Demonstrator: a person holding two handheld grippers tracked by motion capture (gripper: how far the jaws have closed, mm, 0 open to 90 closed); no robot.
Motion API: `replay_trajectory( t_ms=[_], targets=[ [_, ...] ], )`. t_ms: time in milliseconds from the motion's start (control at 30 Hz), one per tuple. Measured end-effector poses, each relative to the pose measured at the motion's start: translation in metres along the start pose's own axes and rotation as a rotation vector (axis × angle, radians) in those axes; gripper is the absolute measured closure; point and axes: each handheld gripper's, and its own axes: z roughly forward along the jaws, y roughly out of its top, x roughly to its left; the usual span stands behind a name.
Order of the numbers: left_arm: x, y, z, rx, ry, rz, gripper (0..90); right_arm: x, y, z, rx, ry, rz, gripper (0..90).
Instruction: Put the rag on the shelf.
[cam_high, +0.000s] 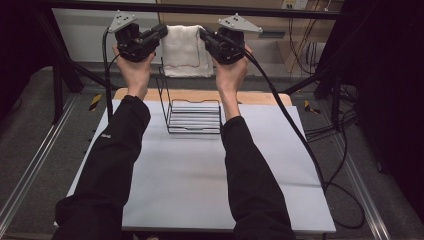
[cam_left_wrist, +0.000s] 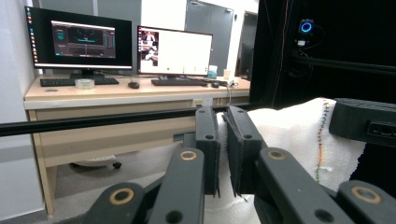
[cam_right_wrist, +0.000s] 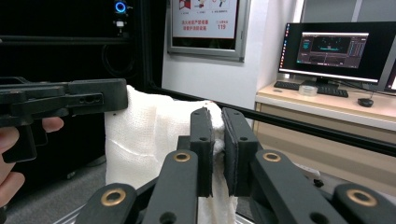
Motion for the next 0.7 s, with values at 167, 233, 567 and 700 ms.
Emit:
replay_trajectory(
  t_ms=[167,233,567,700],
  targets=[
    [-0.001,-0.007,0.001,0.008,-0.004,0.003,83.6,-0.003,-0.008,0.000,0.018,-0.001,0.006,83.4],
    [-0.001,-0.011,0.001,0.012,-0.005,-0.001,83.6,-0.003,-0.012,-0.002,0.018,0.003,0.007,83.4],
    [-0.001,-0.030,-0.003,0.045,-0.015,0.006,83.6,-0.003,-0.029,-0.004,0.052,0.007,0.017,83.3],
    [-0.001,-0.035,-0.008,0.046,-0.021,0.010,83.6,-0.001,-0.033,-0.006,0.059,0.013,0.015,83.3]
  ],
)
